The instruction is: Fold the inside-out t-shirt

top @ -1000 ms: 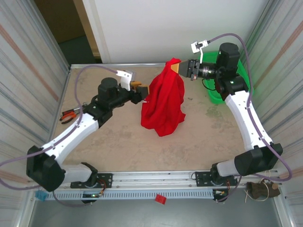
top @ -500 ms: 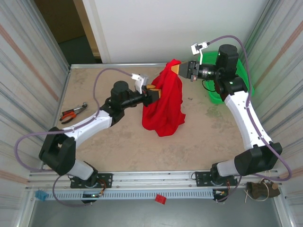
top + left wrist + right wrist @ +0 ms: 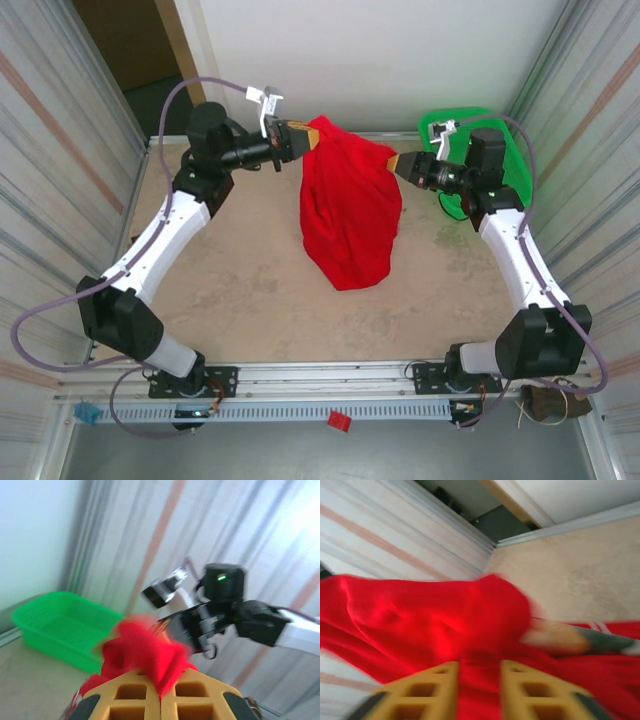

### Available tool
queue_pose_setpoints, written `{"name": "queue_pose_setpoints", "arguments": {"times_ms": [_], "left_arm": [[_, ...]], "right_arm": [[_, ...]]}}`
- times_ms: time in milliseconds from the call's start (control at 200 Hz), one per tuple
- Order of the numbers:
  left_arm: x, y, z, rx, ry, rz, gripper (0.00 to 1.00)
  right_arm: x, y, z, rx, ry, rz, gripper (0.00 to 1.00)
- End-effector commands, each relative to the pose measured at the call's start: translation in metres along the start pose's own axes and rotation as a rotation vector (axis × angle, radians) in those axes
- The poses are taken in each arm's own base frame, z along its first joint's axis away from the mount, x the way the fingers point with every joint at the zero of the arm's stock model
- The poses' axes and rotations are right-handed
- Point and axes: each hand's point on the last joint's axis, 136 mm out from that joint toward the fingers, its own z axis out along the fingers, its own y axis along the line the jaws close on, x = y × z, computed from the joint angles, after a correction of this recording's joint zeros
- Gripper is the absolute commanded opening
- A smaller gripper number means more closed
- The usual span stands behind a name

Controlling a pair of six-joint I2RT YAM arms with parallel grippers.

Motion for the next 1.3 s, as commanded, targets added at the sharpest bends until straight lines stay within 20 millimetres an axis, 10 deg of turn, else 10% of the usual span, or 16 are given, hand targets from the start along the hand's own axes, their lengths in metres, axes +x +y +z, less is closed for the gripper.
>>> {"name": "queue_pose_setpoints", "arguments": {"times_ms": [0,190,441,842,927,1012,1117,1292], "left_arm": [[-0.007,-0.020,-0.008,0.147,0.071,-0.044,0.00],[-0.008,-0.030,-0.004,0.251,0.124,-0.070,0.00],[-0.015,-0.034,-0.001,0.250,0.122,-0.090,0.00],[-0.014,-0.007,0.011,0.164,0.085,-0.195,0.00],[-0.012,-0.002,0.013,0.151,0.078,-0.215,0.00],[-0.008,0.010,0.014,0.118,0.075,-0.241,0.00],[-0.001,0.057,0.000,-0.100,0.038,-0.288,0.30],[0.039,0.118,-0.043,-0.371,0.003,-0.328,0.38]], "right_arm": [[-0.004,0.016,-0.025,0.094,-0.079,-0.064,0.59],[-0.001,0.094,-0.045,0.059,-0.095,-0.300,0.70],[0.015,0.139,0.007,-0.052,0.027,-0.417,0.77],[0.059,0.069,0.094,0.146,0.072,-0.316,0.73],[0.066,0.059,0.101,0.159,0.080,-0.303,0.48],[0.069,0.056,0.101,0.146,0.096,-0.296,0.00],[0.066,0.058,0.091,0.092,0.101,-0.276,0.00],[0.059,0.062,0.075,-0.045,0.113,-0.196,0.00]]}}
